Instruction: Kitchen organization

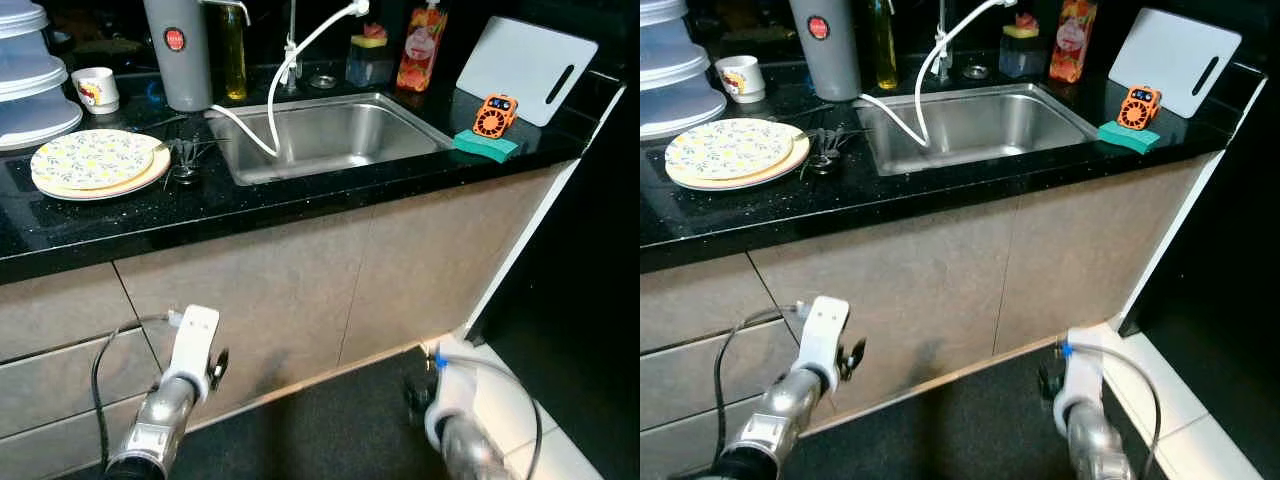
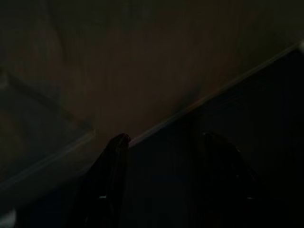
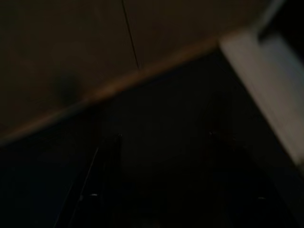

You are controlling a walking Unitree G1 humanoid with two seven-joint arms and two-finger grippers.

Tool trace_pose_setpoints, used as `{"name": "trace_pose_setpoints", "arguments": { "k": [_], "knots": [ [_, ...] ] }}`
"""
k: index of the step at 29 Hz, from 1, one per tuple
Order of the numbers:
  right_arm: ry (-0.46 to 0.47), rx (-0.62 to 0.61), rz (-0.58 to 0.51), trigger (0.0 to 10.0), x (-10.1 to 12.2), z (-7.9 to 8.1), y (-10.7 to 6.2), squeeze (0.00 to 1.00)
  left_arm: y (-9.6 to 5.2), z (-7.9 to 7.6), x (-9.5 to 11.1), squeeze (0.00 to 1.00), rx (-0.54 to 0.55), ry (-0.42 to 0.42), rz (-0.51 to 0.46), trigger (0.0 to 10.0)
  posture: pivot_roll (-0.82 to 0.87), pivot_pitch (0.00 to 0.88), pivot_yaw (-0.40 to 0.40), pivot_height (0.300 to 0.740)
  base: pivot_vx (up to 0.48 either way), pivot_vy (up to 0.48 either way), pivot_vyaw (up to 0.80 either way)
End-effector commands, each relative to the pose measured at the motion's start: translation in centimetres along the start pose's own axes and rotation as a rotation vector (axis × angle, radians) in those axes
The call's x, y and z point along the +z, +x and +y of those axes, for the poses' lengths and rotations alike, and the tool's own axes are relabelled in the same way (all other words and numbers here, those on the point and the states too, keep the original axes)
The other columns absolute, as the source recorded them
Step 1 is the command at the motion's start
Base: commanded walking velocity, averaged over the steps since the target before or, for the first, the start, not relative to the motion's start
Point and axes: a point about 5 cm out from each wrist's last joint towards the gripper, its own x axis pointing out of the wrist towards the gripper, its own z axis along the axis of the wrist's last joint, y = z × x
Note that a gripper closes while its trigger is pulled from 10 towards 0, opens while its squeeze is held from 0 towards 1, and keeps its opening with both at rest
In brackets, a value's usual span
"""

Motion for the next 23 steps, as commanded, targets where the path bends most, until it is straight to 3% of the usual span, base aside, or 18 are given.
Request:
{"name": "trace_pose_setpoints", "arguments": {
  "k": [1, 6, 14, 16, 23],
  "knots": [
    [0.034, -0.018, -0.010, 10.0, -0.3, -0.3, -0.1, 0.00, -0.2, 0.3, -0.5, 0.00, 0.007, 0.020, -0.003, 10.0, 0.00, 0.000, -0.018, 0.740, 0.000, 0.000, 0.00],
    [0.005, 0.008, -0.094, 10.0, 1.3, 0.3, 0.4, 0.00, 0.1, -0.3, 1.0, 0.00, -0.011, 0.076, -0.097, 10.0, 0.00, 0.000, -0.018, 0.740, 0.000, 0.000, 0.00],
    [0.012, 0.031, -0.267, 10.0, 4.2, 1.4, 0.5, 0.00, -0.1, -0.4, 3.5, 0.00, -0.020, 0.054, -0.254, 10.0, 0.00, 0.000, -0.015, 0.740, 0.000, 0.000, 0.00],
    [0.018, 0.055, -0.366, 10.0, 5.4, 2.0, -0.4, 0.00, -1.5, -0.4, 4.5, 0.00, -0.033, 0.060, -0.349, 10.0, 0.00, 0.000, -0.011, 0.740, 0.000, 0.000, 0.00],
    [0.029, 0.085, -0.490, 10.0, 7.0, 2.2, -2.7, 0.00, -4.2, -0.9, 6.6, 0.00, -0.049, 0.055, -0.493, 10.0, 0.01, 0.000, -0.020, 0.740, 0.000, 0.000, 0.00]
  ]
}}
